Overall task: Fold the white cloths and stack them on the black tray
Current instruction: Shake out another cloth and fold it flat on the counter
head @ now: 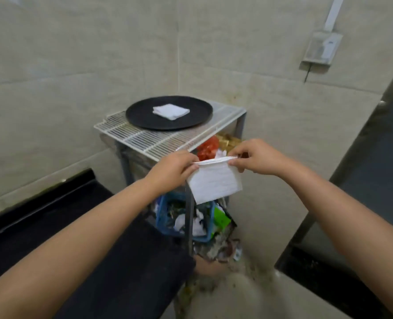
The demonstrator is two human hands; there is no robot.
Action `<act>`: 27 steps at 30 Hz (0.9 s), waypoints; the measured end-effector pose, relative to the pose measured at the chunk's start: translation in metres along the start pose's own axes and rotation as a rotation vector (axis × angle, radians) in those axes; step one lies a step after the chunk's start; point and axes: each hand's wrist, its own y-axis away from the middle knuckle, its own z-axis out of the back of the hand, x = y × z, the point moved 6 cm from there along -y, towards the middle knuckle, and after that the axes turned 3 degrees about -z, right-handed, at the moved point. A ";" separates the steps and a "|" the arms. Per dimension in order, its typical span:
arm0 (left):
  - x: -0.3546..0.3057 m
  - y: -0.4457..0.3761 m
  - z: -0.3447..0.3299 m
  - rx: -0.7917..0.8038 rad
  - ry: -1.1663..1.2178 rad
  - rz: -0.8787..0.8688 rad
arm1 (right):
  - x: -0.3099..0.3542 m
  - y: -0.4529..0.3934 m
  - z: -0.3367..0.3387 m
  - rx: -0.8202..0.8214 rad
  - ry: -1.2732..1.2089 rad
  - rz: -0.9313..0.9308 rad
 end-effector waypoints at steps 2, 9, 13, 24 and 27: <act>0.021 -0.039 0.005 0.010 -0.031 0.074 | -0.016 -0.043 0.013 0.010 -0.048 0.004; 0.092 -0.133 0.027 -0.211 -0.005 0.360 | -0.067 -0.197 0.044 0.030 -0.412 0.023; 0.147 -0.184 0.031 -0.316 -0.099 0.530 | -0.073 -0.296 0.051 0.091 -0.350 0.180; 0.265 -0.207 -0.047 -0.114 -0.264 0.971 | -0.090 -0.457 -0.049 0.242 -0.126 0.454; 0.267 -0.202 -0.068 -0.019 -0.257 0.998 | -0.103 -0.459 -0.065 0.341 -0.052 0.480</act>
